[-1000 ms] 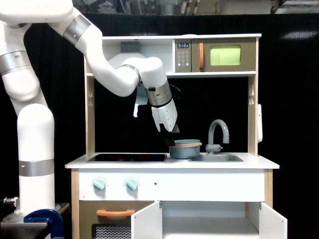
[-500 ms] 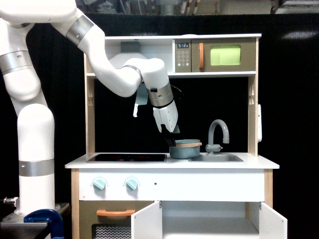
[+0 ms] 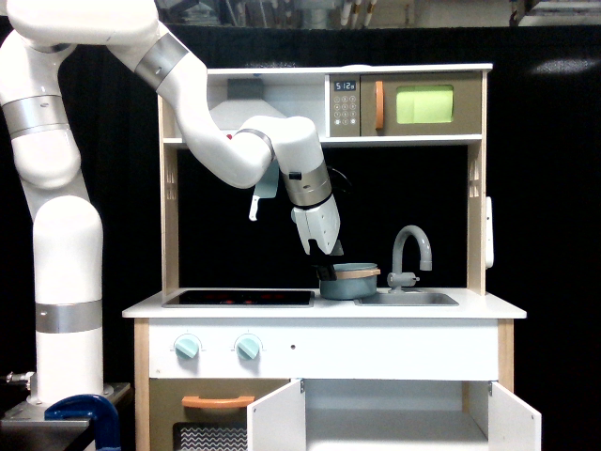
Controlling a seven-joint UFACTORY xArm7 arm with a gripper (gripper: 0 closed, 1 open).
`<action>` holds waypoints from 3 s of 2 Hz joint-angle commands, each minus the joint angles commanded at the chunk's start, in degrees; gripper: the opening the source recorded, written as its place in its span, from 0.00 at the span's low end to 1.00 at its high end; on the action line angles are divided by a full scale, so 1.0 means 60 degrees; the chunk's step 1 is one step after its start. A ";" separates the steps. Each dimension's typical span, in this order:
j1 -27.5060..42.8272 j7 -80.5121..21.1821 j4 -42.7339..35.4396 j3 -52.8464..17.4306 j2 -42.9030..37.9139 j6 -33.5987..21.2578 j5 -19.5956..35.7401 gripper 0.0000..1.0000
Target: Put the bowl inside the kitchen cabinet
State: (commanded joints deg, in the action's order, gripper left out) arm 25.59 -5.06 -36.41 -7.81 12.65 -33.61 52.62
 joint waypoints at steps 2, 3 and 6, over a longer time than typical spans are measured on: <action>0.0315 -0.0632 -0.0441 0.0328 -0.1068 0.0625 0.1089 1.00; 0.0342 -0.0552 -0.0498 0.0452 -0.1134 0.0710 0.1139 0.00; -0.2319 -0.2365 -0.0437 -0.2319 0.0158 -0.2839 -0.1587 0.00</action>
State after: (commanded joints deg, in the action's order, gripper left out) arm 11.68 -19.25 -39.03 -21.72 13.60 -50.65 43.10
